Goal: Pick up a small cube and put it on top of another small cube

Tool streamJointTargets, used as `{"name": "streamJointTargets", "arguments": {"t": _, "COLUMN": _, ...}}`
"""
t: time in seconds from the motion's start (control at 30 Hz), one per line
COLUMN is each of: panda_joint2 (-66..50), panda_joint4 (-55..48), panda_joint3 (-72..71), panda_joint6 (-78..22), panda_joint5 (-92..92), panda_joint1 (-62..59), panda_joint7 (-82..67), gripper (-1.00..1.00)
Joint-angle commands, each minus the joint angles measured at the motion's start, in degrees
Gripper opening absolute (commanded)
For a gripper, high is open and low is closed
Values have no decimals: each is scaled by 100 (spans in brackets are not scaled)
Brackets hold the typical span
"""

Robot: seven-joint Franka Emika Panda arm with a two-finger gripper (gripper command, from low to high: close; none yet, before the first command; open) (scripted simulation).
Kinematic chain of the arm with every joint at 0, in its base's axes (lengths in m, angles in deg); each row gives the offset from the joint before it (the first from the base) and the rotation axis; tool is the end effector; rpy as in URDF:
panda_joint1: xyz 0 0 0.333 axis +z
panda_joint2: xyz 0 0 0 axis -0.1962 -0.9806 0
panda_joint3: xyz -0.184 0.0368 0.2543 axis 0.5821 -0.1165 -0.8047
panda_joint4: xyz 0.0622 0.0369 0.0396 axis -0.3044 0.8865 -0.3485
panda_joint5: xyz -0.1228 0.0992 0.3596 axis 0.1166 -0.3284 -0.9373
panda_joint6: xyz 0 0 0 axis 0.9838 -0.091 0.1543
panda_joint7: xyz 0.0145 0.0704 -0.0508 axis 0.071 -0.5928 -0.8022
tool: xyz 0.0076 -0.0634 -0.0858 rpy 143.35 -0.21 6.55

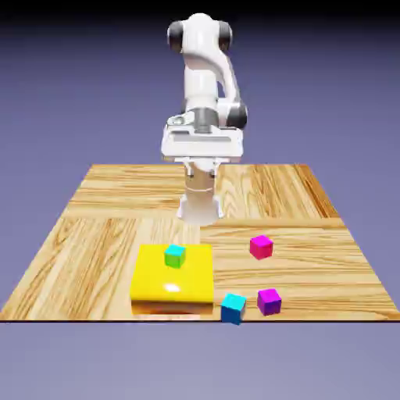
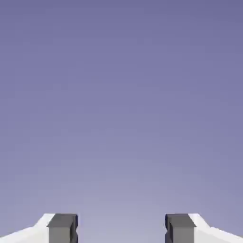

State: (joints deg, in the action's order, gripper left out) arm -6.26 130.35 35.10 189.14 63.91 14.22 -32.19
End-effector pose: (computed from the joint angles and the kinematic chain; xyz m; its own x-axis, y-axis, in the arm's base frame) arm 0.3928 0.0252 0.4361 0.5895 -0.6493 0.4804 -0.4720 -0.7596 -0.4475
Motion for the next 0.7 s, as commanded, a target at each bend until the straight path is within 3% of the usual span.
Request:
{"name": "streamJointTargets", "arguments": {"t": 0.0, "panda_joint2": -208, "panda_joint4": -1, "panda_joint3": -70, "panda_joint6": -177, "panda_joint5": -31, "panda_joint1": 184, "panda_joint7": 60, "gripper": 0}}
{"name": "streamJointTargets", "arguments": {"t": 0.43, "panda_joint2": -2895, "panda_joint4": -16, "panda_joint3": -979, "panda_joint6": -2467, "panda_joint5": -434, "panda_joint1": 2566, "panda_joint7": 835, "gripper": 0}}
{"name": "streamJointTargets", "arguments": {"t": 0.67, "panda_joint2": -4140, "panda_joint4": -30, "panda_joint3": -726, "panda_joint6": -1242, "panda_joint5": -146, "panda_joint1": 2765, "panda_joint7": 1030, "gripper": 0}}
